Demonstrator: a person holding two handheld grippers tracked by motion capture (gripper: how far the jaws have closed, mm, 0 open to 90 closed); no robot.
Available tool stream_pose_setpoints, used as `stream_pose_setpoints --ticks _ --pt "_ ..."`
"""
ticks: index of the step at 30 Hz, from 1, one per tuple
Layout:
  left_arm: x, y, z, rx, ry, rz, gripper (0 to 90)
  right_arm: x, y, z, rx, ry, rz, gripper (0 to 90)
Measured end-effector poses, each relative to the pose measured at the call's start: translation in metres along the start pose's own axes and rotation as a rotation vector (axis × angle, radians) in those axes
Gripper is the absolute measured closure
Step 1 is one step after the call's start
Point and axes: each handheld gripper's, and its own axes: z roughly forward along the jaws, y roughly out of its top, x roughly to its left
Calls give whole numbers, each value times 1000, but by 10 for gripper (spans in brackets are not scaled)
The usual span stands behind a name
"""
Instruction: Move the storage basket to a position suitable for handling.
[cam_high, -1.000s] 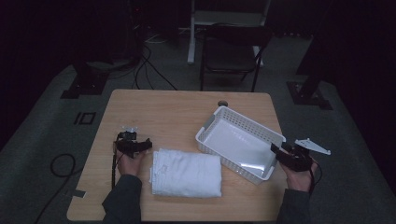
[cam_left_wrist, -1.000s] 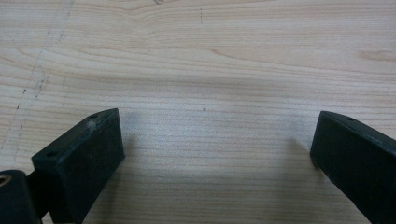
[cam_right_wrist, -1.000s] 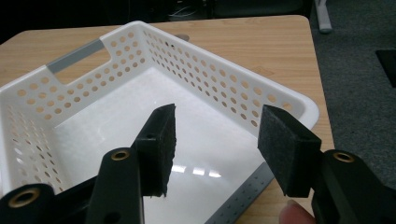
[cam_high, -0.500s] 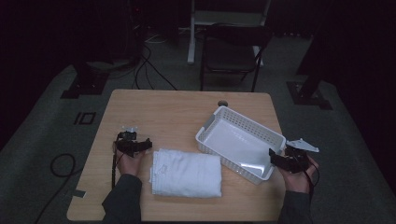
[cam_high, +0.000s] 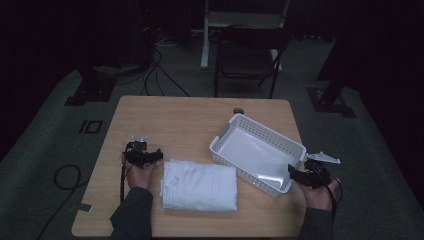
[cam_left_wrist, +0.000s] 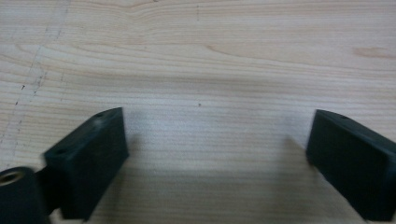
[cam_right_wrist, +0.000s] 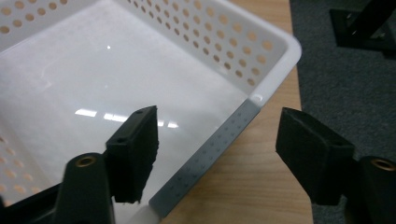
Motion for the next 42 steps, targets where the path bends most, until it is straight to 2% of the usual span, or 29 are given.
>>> stream_pose_setpoints --ticks 1,2,4,5,6,7,9,10,14,17,19,25,27,28,29,31,32,33,34,37,42 --pt "0 0 -2 2 -5 4 102 0 0 0 0 0 0 354" --pt "-1 1 -4 3 -7 8 198 0 -1 2 18 12 -1 416" --pt "-1 1 -5 6 -16 17 234 0 -2 4 30 29 1 461" --pt "-1 1 -6 6 -19 20 234 0 -2 4 30 29 1 461" --pt "-1 0 -7 3 -23 23 309 1 -2 5 38 28 6 483" --pt "-1 0 -9 2 -25 27 347 0 -2 5 39 24 7 497" --pt "-1 0 -9 2 -26 27 370 0 -3 4 39 27 10 508" --pt "-2 0 -10 3 -39 29 395 -3 -3 3 42 45 28 514" --pt "-3 1 -14 -15 -65 35 395 -4 -3 3 54 59 39 512" --pt "-6 3 -22 -50 -80 39 394 -5 -3 3 70 76 70 510" --pt "-10 5 -31 -93 -99 47 393 -6 -3 3 81 83 83 511" --pt "-16 7 -43 -134 -144 70 385 -7 -3 6 76 81 104 518" --pt "-18 8 -46 -145 -167 83 372 -6 -2 9 76 74 104 530" --pt "-21 11 -50 -148 -200 88 368 -6 -1 10 76 74 104 537" --pt "-21 11 -50 -148 -200 88 363 -7 0 12 77 76 109 546" --pt "-22 15 -56 -161 -241 88 358 -6 2 13 76 74 110 554" --pt "-24 18 -64 -182 -275 96 356 -6 4 17 73 64 121 565" --pt "-24 18 -64 -182 -275 96 355 -6 4 17 73 64 121 565" --pt "-28 20 -71 -197 -304 109 353 -5 4 18 67 59 130 563" --pt "-32 21 -77 -206 -323 126 348 -5 -1 14 70 81 147 524" --pt "-46 22 -84 -206 -388 160 345 -2 -5 10 80 102 161 558"
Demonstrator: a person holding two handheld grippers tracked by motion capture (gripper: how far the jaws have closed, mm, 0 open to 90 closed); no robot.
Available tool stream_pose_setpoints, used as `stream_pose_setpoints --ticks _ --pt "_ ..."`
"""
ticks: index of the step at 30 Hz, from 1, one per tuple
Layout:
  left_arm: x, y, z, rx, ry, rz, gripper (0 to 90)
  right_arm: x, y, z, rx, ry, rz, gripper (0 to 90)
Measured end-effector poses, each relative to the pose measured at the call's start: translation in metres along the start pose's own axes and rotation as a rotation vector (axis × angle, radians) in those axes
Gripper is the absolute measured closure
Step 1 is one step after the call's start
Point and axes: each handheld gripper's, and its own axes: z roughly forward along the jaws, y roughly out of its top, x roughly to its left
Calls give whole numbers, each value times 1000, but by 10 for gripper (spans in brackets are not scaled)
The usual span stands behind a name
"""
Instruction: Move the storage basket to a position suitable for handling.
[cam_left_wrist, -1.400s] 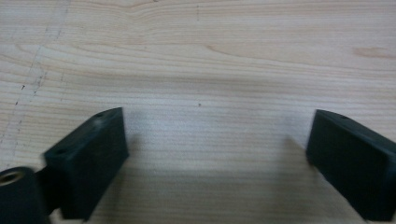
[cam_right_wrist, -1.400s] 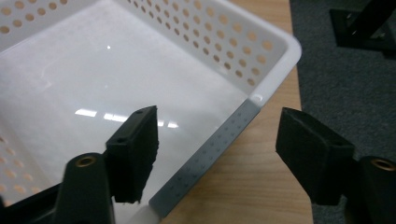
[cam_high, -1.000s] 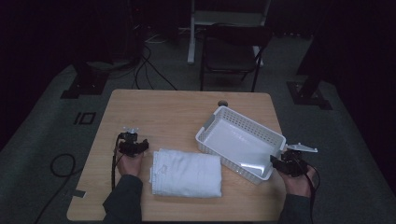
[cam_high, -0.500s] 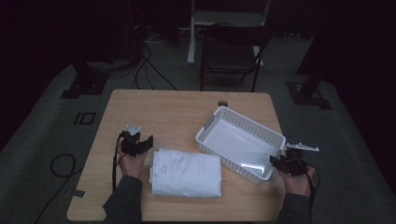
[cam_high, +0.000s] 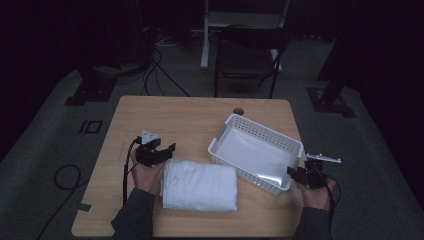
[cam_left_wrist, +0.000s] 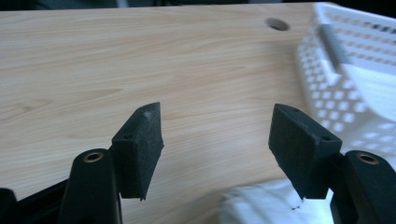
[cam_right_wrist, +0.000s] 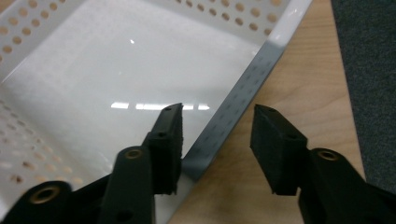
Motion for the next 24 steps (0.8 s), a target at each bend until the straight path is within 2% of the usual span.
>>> stream_pose_setpoints --ticks 4,5,11,14,20,24 --pt "-12 2 3 24 -57 25 327 6 3 5 -7 -53 8 594" --pt "-13 2 3 25 -60 34 329 8 6 10 -19 -77 8 618" --pt "-19 1 8 41 -77 43 332 11 14 18 -36 -86 21 658" --pt "-19 0 8 41 -81 41 345 11 23 26 -51 -85 55 697" --pt "-20 0 9 43 -88 46 360 10 31 35 -71 -91 85 738" --pt "-18 0 10 51 -86 38 364 12 38 41 -75 -104 82 763"
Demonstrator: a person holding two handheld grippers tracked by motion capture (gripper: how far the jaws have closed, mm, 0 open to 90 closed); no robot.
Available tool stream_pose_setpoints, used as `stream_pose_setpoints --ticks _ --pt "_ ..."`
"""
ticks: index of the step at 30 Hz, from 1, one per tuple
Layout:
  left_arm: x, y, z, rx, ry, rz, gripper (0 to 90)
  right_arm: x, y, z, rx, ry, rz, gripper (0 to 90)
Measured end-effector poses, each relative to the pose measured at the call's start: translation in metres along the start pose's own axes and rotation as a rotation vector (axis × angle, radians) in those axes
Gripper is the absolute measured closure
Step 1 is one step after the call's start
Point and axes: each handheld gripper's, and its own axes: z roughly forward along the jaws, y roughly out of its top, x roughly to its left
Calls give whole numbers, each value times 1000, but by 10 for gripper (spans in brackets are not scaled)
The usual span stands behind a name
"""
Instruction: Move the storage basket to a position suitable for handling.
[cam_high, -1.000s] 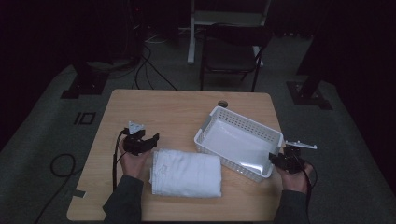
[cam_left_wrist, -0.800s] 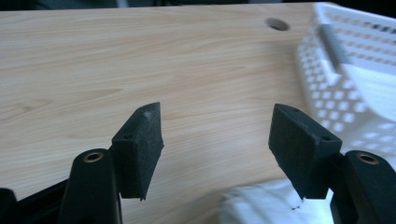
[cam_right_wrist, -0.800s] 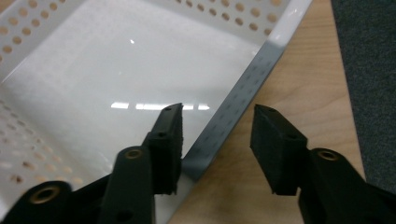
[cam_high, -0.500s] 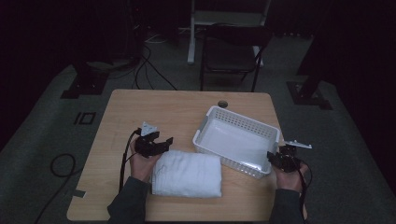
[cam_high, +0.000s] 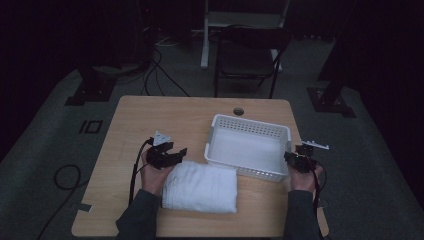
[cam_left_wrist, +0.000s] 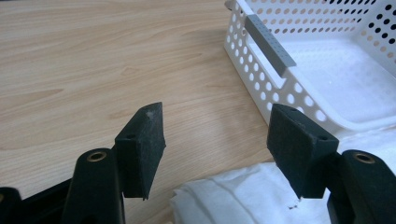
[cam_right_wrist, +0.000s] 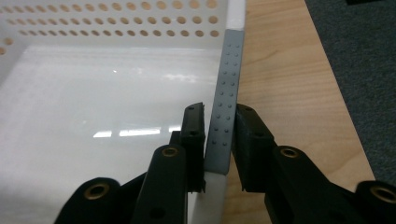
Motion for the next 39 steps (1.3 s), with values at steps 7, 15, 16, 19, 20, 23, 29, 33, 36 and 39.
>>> stream_pose_setpoints --ticks 7,15,16,19,20,23,29,33,36,39 --pt "4 0 -1 -1 6 -10 369 1 14 14 1 -3 18 795" --pt "-2 8 1 18 -7 -28 385 8 26 25 14 2 18 802" --pt "-2 8 1 18 -7 -28 386 8 26 25 14 2 18 802" --pt "-12 16 8 13 -19 -4 392 12 29 29 17 11 17 802" --pt "-13 18 11 17 -23 -4 392 15 30 30 18 11 16 802" --pt "-13 22 24 34 -41 -36 392 24 31 33 16 15 8 802" --pt "-10 27 48 87 -39 -65 412 42 33 40 18 39 -15 801" --pt "-8 29 58 120 -38 -54 518 49 34 43 22 66 -34 794" --pt "-3 30 60 134 -42 -60 574 51 34 43 25 83 -47 782" --pt "7 31 57 135 -11 -85 625 58 32 44 30 124 -106 746"
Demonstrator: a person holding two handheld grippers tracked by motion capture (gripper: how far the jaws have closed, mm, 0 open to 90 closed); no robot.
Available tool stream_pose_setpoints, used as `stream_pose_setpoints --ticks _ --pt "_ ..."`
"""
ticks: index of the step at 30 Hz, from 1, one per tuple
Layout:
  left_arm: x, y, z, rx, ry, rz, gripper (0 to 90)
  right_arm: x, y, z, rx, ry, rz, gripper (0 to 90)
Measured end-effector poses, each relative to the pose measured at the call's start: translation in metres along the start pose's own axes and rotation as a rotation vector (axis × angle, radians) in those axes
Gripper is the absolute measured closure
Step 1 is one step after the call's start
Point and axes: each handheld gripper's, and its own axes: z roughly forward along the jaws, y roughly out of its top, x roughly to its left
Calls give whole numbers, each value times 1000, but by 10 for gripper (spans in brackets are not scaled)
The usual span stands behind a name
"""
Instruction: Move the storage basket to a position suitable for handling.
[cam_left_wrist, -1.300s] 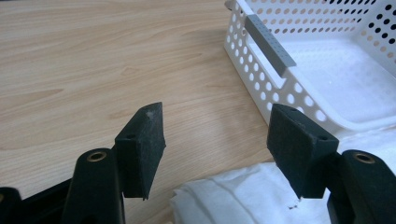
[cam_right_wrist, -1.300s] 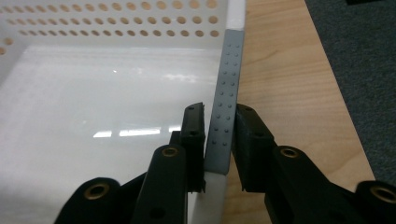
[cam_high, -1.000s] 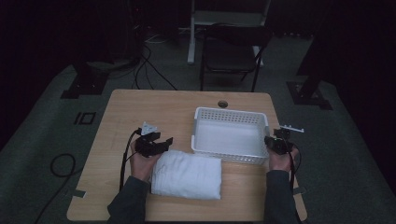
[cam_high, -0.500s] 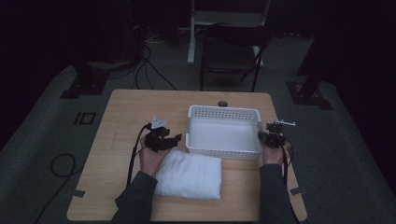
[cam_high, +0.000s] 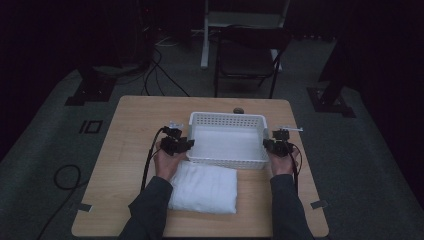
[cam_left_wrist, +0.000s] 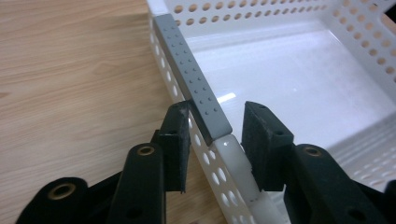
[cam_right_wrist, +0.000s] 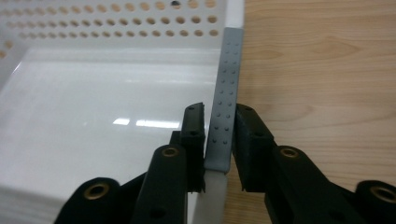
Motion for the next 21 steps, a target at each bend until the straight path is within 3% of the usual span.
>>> stream_pose_setpoints --ticks 5,9,17,21 --pt "14 0 -4 -11 14 -23 643 8 2 5 5 52 -45 712" --pt "30 -1 -7 -26 -5 -66 649 17 7 13 3 76 -88 696" --pt "45 -7 -17 -41 24 -93 655 35 16 25 15 99 -157 682" --pt "48 -10 -22 -50 59 -90 659 43 19 30 17 111 -183 677"
